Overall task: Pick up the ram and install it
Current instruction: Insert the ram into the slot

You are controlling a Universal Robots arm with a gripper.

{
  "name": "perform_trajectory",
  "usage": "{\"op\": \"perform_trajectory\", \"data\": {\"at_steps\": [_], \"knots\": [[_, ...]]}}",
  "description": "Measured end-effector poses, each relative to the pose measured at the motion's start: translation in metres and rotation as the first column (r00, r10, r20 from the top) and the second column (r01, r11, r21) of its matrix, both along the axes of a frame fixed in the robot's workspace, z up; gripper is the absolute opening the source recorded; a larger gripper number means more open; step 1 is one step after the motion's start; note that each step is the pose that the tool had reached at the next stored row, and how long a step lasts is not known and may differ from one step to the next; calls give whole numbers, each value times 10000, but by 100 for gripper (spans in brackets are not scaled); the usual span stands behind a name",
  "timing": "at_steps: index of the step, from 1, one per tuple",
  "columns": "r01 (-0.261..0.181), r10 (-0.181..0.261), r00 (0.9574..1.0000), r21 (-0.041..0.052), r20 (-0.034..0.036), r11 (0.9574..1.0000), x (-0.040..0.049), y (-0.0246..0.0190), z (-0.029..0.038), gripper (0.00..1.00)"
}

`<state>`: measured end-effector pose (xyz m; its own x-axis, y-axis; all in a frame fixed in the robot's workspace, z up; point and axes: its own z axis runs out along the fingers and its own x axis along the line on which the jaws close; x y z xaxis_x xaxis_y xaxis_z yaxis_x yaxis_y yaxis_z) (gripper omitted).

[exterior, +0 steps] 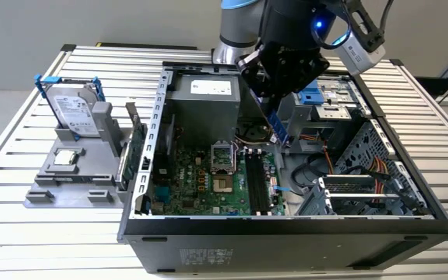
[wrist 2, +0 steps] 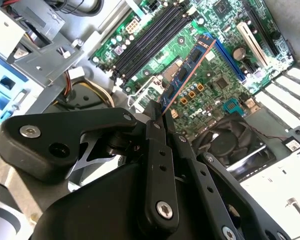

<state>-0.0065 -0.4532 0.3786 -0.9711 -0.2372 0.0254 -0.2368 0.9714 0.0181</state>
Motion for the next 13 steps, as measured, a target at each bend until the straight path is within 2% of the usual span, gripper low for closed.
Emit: {"op": "perform_trajectory", "data": {"at_steps": [13], "knots": [[215,-215,9998,-3,0,9998,-1,9,-20,0]]}}
